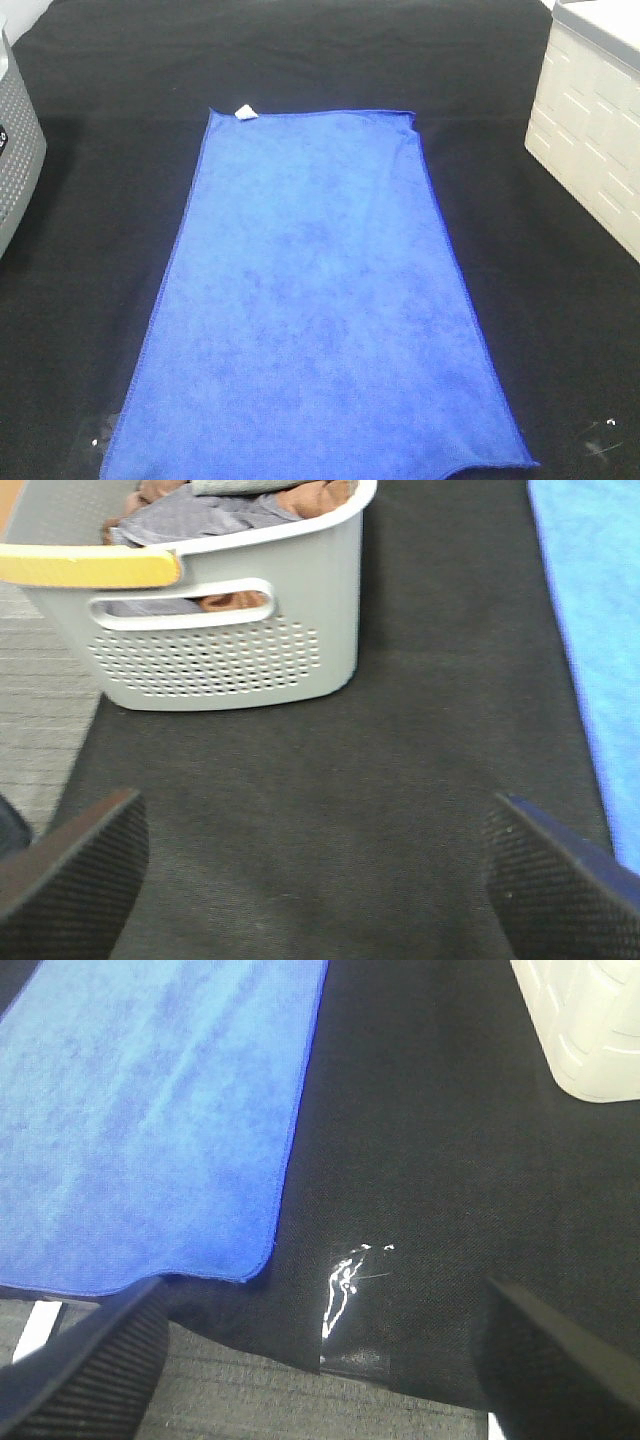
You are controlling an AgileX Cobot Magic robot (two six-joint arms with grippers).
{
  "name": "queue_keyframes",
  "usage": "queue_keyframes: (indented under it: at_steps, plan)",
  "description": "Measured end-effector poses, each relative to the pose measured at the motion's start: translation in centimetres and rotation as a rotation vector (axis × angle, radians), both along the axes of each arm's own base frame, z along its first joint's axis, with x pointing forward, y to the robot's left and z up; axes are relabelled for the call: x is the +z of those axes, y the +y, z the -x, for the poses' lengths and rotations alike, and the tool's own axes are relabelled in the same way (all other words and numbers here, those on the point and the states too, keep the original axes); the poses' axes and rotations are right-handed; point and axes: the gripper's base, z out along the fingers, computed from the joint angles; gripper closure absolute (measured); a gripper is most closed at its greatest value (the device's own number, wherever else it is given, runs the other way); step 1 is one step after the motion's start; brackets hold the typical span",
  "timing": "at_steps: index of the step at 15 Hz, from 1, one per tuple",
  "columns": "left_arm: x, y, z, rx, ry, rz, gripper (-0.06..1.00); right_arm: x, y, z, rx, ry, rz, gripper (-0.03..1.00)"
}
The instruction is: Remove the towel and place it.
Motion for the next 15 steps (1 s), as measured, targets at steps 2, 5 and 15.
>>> queue_keyframes:
  at_steps: [2,5,15]
  plan:
    - [-1.0,-0.3,0.6,-0.029,-0.021,0.016,0.11,-1.1,0.0,0.7,0.000,-0.035,0.002,0.18]
    - [-1.5,-0.5,1.1,-0.055,-0.036,0.000,0.11,-1.3,-0.1,0.6,-0.008,-0.074,0.003,0.18]
    - [-1.6,-0.8,2.0,-0.081,-0.092,0.030,0.11,-1.6,-0.1,0.2,-0.005,-0.094,0.021,0.18]
